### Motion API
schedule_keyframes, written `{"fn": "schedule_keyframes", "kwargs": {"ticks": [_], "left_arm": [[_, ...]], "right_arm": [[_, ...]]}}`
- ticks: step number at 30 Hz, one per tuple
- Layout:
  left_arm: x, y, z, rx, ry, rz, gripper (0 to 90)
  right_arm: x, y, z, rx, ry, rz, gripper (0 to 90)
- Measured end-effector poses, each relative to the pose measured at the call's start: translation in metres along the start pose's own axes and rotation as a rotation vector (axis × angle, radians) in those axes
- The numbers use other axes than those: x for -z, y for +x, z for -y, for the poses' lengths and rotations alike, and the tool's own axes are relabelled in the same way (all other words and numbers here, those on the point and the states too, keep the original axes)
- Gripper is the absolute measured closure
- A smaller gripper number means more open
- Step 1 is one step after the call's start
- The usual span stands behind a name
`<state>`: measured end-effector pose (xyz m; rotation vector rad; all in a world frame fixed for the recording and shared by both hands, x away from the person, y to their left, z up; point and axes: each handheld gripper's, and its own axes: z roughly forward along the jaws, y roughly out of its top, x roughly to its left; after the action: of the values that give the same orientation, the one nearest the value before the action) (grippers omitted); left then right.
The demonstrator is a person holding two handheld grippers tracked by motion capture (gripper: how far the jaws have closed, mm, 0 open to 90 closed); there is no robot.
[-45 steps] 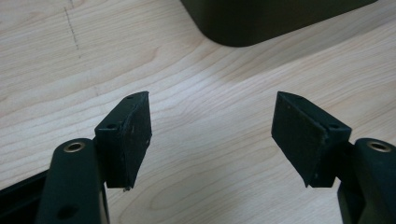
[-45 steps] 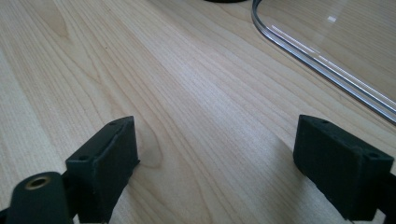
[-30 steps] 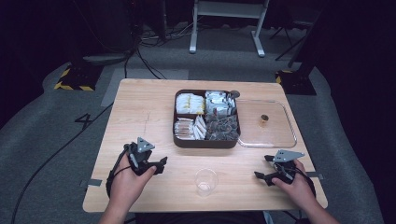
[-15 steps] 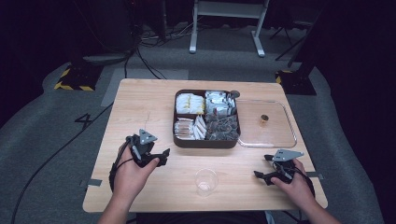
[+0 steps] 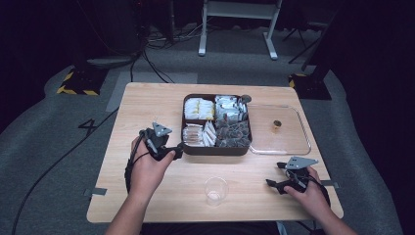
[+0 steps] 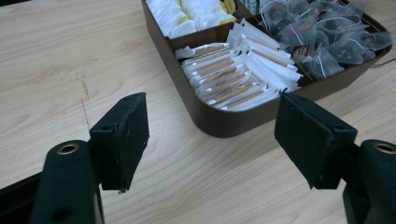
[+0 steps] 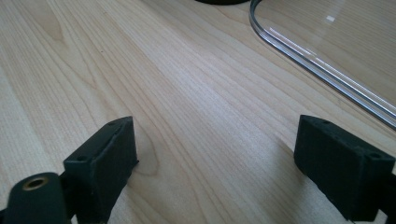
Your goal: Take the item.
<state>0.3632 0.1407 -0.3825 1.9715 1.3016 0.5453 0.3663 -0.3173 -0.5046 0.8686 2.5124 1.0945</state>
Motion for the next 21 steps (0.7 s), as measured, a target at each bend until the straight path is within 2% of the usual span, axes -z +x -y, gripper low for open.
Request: {"fn": "schedule_keyframes", "kwargs": {"ticks": [4,5,7,12,21], "left_arm": [[-0.004,0.0,-0.009,-0.014,0.004,0.018,26.8],[-0.006,0.002,-0.013,-0.035,0.005,0.035,26.9],[-0.007,0.003,-0.017,-0.034,0.011,0.048,27.0],[-0.013,0.011,-0.032,-0.067,0.01,0.052,27.5],[-0.025,0.012,-0.052,-0.058,-0.006,0.089,27.9]], "right_arm": [[0.0,0.0,0.0,0.002,0.0,-0.006,13.2],[0.0,0.0,0.0,0.002,0.0,-0.007,13.2],[0.0,0.0,0.0,0.002,0.0,-0.007,13.2],[-0.001,-0.001,0.0,0.003,-0.001,-0.007,13.2],[-0.001,0.0,-0.001,0.005,-0.001,-0.003,13.3]]}}
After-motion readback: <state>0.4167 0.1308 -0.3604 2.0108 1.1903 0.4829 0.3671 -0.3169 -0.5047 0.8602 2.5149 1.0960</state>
